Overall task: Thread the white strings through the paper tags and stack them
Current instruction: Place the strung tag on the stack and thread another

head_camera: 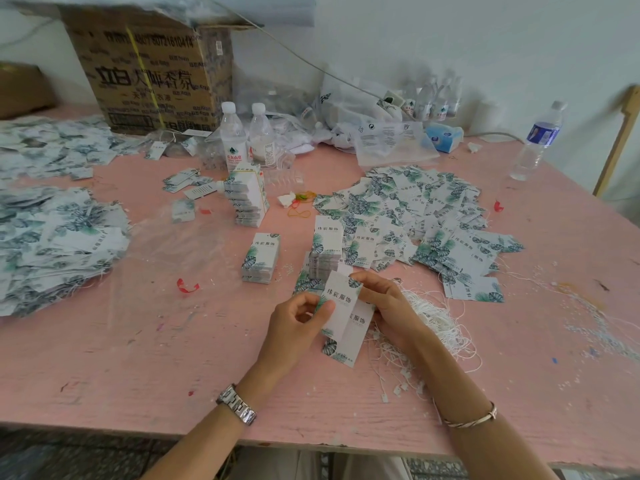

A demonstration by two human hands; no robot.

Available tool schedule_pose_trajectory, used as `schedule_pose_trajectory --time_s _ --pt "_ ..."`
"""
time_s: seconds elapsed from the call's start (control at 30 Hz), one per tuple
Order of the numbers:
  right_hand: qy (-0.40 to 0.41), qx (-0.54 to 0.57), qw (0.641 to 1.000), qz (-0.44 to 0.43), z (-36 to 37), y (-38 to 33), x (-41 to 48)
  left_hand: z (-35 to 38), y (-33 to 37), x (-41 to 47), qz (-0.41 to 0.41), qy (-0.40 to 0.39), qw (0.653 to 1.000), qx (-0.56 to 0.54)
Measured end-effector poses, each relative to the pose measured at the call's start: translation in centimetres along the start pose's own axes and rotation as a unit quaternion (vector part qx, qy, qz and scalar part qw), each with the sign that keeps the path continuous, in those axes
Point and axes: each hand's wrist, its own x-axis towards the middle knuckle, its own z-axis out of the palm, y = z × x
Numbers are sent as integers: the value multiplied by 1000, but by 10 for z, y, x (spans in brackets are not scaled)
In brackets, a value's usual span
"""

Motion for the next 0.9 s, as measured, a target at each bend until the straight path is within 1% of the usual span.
schedule_pose_trajectory --time_s 0.4,0.73,0.83,0.9 --pt "-15 11 1000 -4 3 -2 -2 1 -3 -2 -1 -27 1000 -1" --pt "-23 3 1000 2 2 -1 -2 2 0 -3 -8 -26 1000 0" --pt "-21 -2 1000 7 2 0 -1 2 1 -2 -17 -21 999 31" --pt "-23 -5 1000 12 1 0 -1 5 3 -3 -17 -10 996 90"
